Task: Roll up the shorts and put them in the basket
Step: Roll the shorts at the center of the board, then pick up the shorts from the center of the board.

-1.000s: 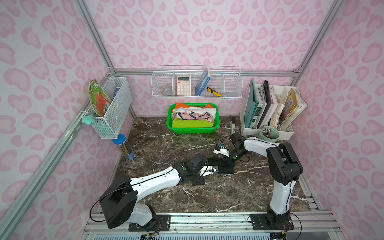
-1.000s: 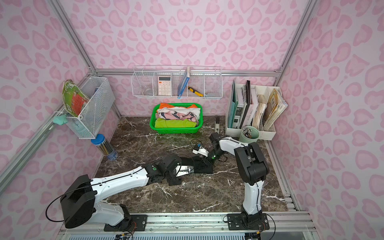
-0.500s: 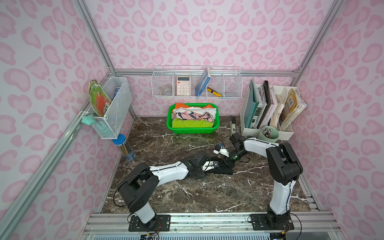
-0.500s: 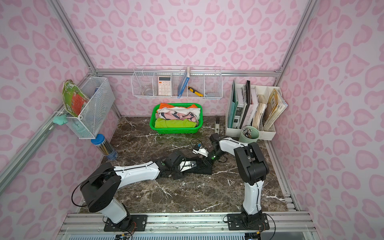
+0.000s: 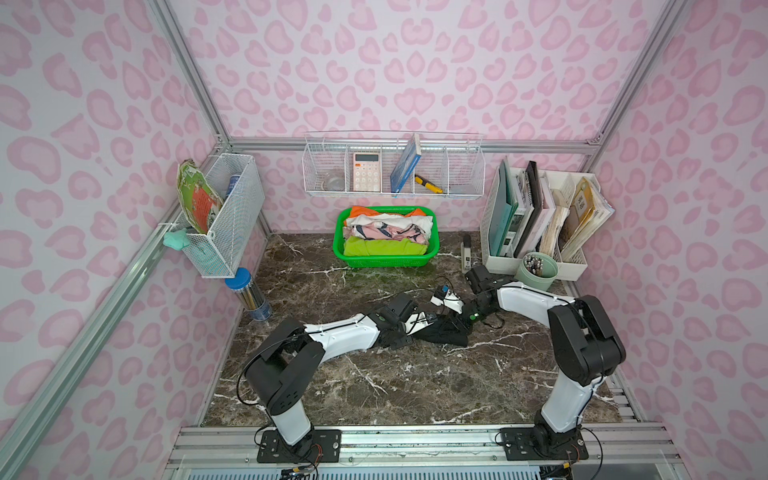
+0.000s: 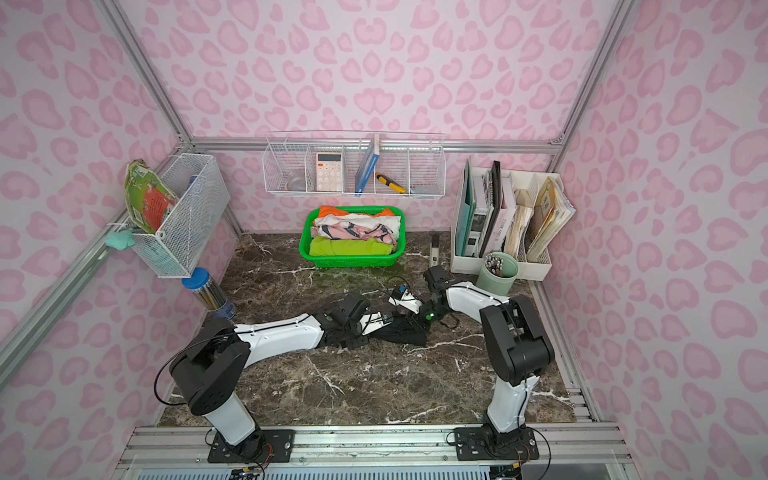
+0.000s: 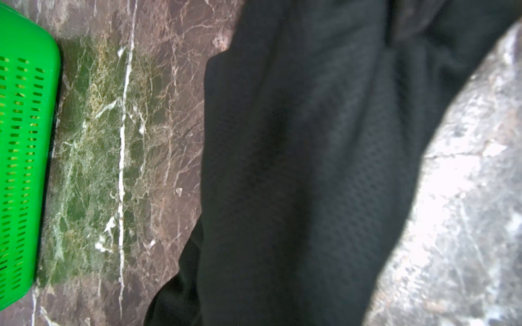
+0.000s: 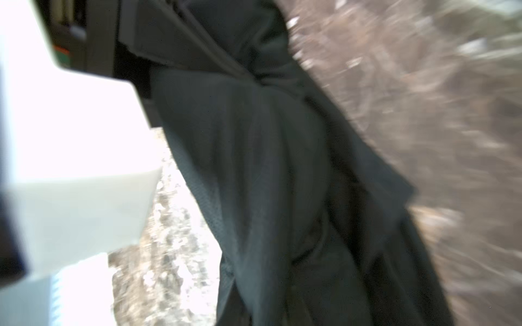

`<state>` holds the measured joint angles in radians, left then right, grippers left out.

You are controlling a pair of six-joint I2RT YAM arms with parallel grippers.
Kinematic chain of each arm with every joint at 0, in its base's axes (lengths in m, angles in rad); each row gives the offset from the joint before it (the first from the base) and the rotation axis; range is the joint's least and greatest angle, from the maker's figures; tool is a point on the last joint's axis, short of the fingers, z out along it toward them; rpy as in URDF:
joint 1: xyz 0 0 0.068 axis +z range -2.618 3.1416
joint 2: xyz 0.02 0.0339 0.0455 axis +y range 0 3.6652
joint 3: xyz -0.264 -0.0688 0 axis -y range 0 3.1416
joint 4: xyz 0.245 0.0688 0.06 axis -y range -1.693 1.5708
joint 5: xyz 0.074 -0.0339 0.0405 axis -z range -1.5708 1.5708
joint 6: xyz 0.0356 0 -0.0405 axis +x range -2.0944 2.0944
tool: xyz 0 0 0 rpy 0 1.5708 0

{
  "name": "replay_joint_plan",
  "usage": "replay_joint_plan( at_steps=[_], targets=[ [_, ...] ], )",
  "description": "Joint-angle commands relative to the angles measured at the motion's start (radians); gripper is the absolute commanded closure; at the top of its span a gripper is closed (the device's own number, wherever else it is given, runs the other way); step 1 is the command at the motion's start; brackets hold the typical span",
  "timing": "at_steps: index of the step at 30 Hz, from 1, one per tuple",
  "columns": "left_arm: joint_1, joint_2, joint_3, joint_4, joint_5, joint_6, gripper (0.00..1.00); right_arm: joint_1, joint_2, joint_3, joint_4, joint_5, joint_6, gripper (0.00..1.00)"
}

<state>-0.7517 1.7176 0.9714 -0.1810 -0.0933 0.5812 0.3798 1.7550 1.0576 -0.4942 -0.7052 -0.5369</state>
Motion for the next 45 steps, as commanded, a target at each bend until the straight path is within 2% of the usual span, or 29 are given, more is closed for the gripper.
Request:
replay_joint_plan(
  at_steps=[1, 5, 7, 8, 9, 10, 12, 16, 20, 24, 27, 35, 41, 45],
  targets=[
    [0.005, 0.008, -0.002, -0.135, 0.004, -0.032, 1.0, -0.042, -0.103, -0.062, 0.216, 0.167, 0.093, 0.6],
    [0.004, 0.008, 0.008, -0.146, 0.006, -0.034, 1.0, -0.056, -0.267, -0.174, 0.385, 0.319, 0.1, 0.53],
    [0.005, 0.013, 0.013, -0.153, 0.008, -0.035, 1.0, -0.055, -0.341, -0.238, 0.453, 0.347, 0.084, 0.44],
    [0.005, 0.017, 0.013, -0.158, 0.005, -0.035, 1.0, -0.055, -0.377, -0.268, 0.483, 0.355, 0.077, 0.32],
    [0.005, 0.02, 0.016, -0.161, 0.004, -0.036, 1.0, -0.056, -0.407, -0.299, 0.501, 0.347, 0.061, 0.1],
    [0.005, 0.02, 0.019, -0.163, 0.003, -0.034, 1.0, -0.055, -0.429, -0.324, 0.516, 0.334, 0.043, 0.02],
    [0.005, 0.018, 0.02, -0.164, 0.002, -0.035, 1.0, -0.042, -0.471, -0.372, 0.52, 0.325, -0.017, 0.01],
    [0.005, 0.023, 0.033, -0.183, 0.018, -0.041, 1.0, 0.041, -0.548, -0.479, 0.597, 0.418, -0.128, 0.01],
    [0.005, 0.04, 0.043, -0.202, 0.015, -0.043, 1.0, 0.112, -0.621, -0.568, 0.632, 0.338, -0.248, 0.01],
    [0.005, 0.048, 0.05, -0.209, 0.009, -0.043, 1.0, 0.174, -0.647, -0.616, 0.671, 0.326, -0.286, 0.01],
    [0.005, 0.055, 0.053, -0.204, 0.009, -0.046, 1.0, 0.231, -0.589, -0.603, 0.663, 0.365, -0.291, 0.01],
    [0.005, 0.055, 0.055, -0.179, 0.04, -0.065, 1.0, 0.232, -0.386, -0.493, 0.71, 0.485, -0.241, 0.03],
    [0.008, 0.051, 0.049, -0.177, 0.03, -0.063, 1.0, 0.217, -0.231, -0.414, 0.683, 0.445, -0.232, 0.19],
    [0.017, 0.051, 0.044, -0.174, 0.033, -0.064, 1.0, 0.208, -0.2, -0.445, 0.71, 0.429, -0.235, 0.23]
  ],
)
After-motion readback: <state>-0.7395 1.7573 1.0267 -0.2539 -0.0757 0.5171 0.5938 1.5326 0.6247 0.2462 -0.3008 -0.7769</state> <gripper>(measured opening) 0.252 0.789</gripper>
